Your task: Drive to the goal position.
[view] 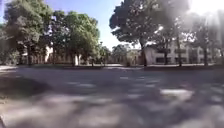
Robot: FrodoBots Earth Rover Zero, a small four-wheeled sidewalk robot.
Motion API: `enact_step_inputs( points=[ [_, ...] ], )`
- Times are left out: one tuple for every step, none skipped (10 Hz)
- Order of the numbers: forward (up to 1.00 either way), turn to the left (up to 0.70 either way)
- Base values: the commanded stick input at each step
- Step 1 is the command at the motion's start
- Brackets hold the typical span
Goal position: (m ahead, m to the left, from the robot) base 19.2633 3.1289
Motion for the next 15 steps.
enact_step_inputs(
  points=[
    [0.70,0.00],
    [0.70,0.00],
    [0.70,0.00],
    [0.70,0.00],
    [0.70,0.00],
    [0.70,0.00],
    [0.70,0.00],
    [0.70,0.00],
    [0.70,0.00],
    [0.70,0.00],
    [0.70,0.00],
    [0.70,0.00],
    [0.70,0.00],
    [0.70,0.00],
    [0.70,0.00]
  ],
)
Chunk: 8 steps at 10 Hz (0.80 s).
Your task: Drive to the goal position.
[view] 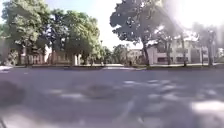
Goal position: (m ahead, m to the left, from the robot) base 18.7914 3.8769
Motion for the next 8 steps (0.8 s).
enact_step_inputs(
  points=[
    [0.70,0.00],
    [0.70,0.00],
    [0.70,0.00],
    [0.70,0.00],
    [0.70,0.00],
    [0.70,0.00],
    [0.70,0.00],
    [0.70,0.00]
  ],
)
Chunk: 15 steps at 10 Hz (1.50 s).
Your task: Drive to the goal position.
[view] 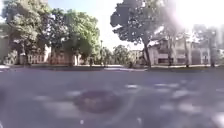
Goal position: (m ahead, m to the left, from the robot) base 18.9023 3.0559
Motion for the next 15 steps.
enact_step_inputs(
  points=[
    [0.70,0.00],
    [0.70,0.00],
    [0.70,0.00],
    [0.70,0.00],
    [0.70,0.00],
    [0.70,0.00],
    [0.70,0.00],
    [0.70,0.00],
    [0.70,0.00],
    [0.70,0.00],
    [0.70,0.00],
    [0.70,0.00],
    [0.70,0.00],
    [0.70,0.00],
    [0.70,0.00]
  ],
)
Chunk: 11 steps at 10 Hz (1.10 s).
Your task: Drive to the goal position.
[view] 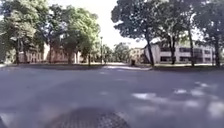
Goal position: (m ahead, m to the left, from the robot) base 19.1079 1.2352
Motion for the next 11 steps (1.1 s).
enact_step_inputs(
  points=[
    [0.70,0.00],
    [0.70,0.00],
    [0.70,0.00],
    [0.70,0.00],
    [0.70,0.00],
    [0.70,0.00],
    [0.70,-0.03],
    [0.70,-0.08],
    [0.70,-0.14],
    [0.70,-0.14],
    [0.70,-0.03]
  ],
)
